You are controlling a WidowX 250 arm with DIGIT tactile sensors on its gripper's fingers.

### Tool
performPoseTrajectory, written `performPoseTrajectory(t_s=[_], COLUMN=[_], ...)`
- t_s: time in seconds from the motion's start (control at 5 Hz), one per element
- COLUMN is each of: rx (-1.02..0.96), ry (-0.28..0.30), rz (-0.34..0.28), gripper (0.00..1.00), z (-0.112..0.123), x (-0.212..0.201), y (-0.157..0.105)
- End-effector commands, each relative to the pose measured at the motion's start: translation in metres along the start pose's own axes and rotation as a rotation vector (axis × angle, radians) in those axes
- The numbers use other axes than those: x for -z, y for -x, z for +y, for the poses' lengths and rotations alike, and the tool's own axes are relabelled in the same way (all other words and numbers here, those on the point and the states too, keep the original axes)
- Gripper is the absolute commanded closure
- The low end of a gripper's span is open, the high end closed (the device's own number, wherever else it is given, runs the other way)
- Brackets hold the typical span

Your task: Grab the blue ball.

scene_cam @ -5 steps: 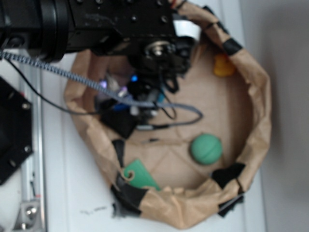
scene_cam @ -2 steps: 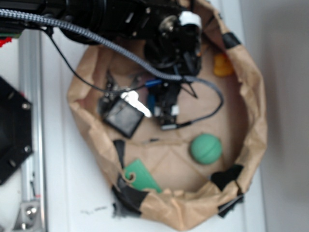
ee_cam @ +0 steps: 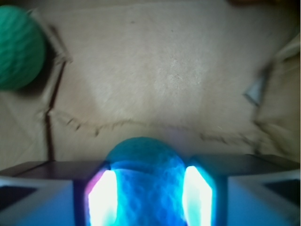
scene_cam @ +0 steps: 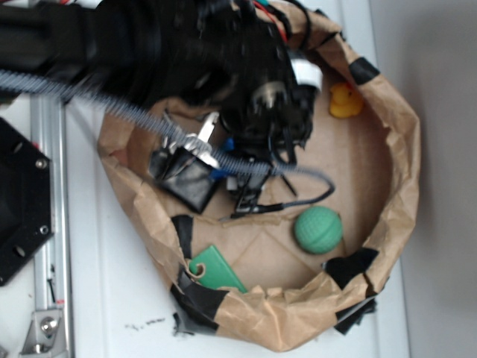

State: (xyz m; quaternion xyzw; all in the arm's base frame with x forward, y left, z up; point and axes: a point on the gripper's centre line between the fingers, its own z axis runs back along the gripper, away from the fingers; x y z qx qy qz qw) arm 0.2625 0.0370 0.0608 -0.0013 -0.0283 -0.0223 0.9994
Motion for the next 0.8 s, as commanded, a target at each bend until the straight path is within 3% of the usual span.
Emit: performPoseTrajectory(t_s=[0.0,0.4,0.6], rx=[-0.209,-0.328,-0.355], ry=[-0.013,0.033,0.015], rz=[-0.098,-0.100,-0.110], gripper=[1.00,1.00,1.00], z=[-0.009,0.004,0.005], x=[-0.111,-0.119,-0.117], y=[-0.012,-0.007,-0.003])
